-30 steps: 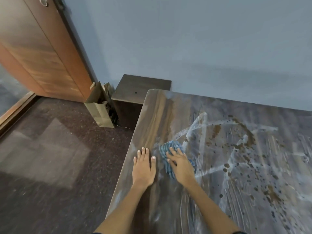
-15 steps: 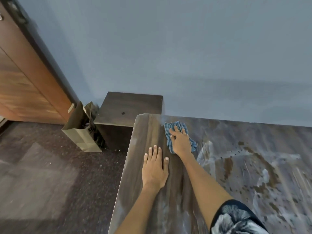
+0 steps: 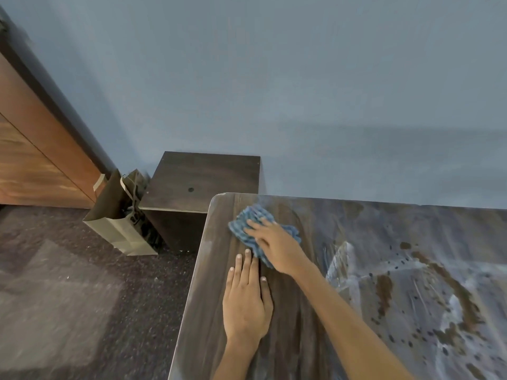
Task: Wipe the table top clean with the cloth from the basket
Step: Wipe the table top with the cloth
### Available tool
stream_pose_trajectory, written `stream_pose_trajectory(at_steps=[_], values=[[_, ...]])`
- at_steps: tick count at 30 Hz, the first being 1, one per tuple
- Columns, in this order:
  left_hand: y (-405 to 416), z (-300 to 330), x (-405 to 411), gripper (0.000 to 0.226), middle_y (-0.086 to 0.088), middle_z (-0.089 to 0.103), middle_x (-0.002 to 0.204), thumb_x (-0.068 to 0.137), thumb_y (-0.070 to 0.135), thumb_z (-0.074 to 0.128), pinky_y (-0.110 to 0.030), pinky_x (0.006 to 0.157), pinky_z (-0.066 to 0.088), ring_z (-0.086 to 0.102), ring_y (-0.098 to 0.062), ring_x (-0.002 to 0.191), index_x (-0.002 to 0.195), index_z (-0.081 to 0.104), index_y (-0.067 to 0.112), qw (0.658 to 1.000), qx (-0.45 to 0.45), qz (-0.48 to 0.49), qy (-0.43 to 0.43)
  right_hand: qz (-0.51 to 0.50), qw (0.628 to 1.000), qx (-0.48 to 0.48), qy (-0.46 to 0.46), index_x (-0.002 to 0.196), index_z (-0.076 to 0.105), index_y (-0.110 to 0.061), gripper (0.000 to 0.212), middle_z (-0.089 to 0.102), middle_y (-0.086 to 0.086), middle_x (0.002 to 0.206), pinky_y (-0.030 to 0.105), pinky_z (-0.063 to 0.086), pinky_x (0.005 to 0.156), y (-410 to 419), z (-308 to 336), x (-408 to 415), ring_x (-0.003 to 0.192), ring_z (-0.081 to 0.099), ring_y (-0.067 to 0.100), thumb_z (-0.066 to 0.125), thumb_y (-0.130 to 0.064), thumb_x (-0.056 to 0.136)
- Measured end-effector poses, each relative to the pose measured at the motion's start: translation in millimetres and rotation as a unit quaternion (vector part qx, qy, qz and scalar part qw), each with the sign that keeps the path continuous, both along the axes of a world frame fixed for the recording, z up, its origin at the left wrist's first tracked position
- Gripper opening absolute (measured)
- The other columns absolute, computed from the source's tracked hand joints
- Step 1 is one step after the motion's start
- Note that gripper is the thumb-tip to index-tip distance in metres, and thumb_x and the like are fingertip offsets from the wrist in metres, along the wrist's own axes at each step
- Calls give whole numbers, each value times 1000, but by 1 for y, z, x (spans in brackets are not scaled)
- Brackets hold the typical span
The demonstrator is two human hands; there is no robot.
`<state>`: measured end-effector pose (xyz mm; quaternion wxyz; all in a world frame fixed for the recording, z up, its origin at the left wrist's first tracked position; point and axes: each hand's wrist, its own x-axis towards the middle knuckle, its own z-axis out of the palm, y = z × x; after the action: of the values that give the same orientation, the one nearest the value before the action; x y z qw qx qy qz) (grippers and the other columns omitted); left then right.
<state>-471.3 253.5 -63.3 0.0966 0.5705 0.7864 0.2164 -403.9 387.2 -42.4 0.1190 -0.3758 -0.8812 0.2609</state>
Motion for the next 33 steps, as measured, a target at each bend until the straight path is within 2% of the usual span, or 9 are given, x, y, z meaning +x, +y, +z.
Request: stream_pose_trajectory(at_steps=[6,10,15,18,20,22,25,28,33], values=[[0,0,2,49,7,14,155,99,29,27,-24,115,-3,-3,-3,140,146,26,18,1000,2,6,-9,-193,974,54,-105,147,29,-14,51,23,5,157,37,11,120,41,8,35,146,12,24,42,-12,97],[0,3,4,47,4,25,152,97,27,30,-24,116,2,8,-6,140,142,35,14,1000,15,16,-10,-156,969,74,-176,148,23,-18,66,18,5,158,49,18,117,57,14,-13,145,12,31,56,-16,91],[0,2,2,47,4,25,152,98,26,31,-28,116,5,5,-4,138,143,33,14,1000,7,9,-5,18,980,89,-177,149,20,-23,71,14,-2,159,43,15,119,23,8,-40,147,8,25,58,-15,90],[-1,2,1,47,6,23,153,98,25,30,-25,116,4,2,-2,139,143,33,15,1000,9,9,-15,-75,975,74,-198,149,19,-22,73,13,-1,159,44,23,117,20,10,-1,146,14,25,56,-9,88],[-1,2,2,46,6,24,153,98,25,32,-26,116,5,4,-2,140,143,34,15,1000,12,11,-24,-253,941,3,-223,151,13,-16,75,9,6,159,49,27,114,30,17,30,144,16,32,54,-11,89],[-2,1,3,46,5,26,152,98,24,35,-27,117,8,7,-4,140,142,35,15,1000,13,16,-24,-409,865,-100,-274,150,1,-4,74,0,15,159,53,24,112,44,31,45,144,10,40,46,-28,97],[-1,1,5,44,3,31,150,96,22,41,-31,116,13,13,-7,140,140,39,13,999,19,21,-23,-452,803,-172,-348,146,6,7,73,4,26,156,59,29,107,55,43,24,143,9,44,17,-49,100],[1,0,5,45,3,29,151,96,22,40,-30,116,12,12,-7,140,140,39,13,1000,14,19,-19,-397,822,-127,-389,146,12,5,67,8,26,155,59,35,104,41,41,-16,140,17,47,14,-45,102],[0,0,4,45,1,31,150,97,23,39,-30,116,11,11,-7,139,140,39,12,1000,15,17,-15,-249,928,-43,-273,149,-8,-6,66,-11,14,158,49,6,117,32,23,-52,143,-4,45,31,-30,101]])
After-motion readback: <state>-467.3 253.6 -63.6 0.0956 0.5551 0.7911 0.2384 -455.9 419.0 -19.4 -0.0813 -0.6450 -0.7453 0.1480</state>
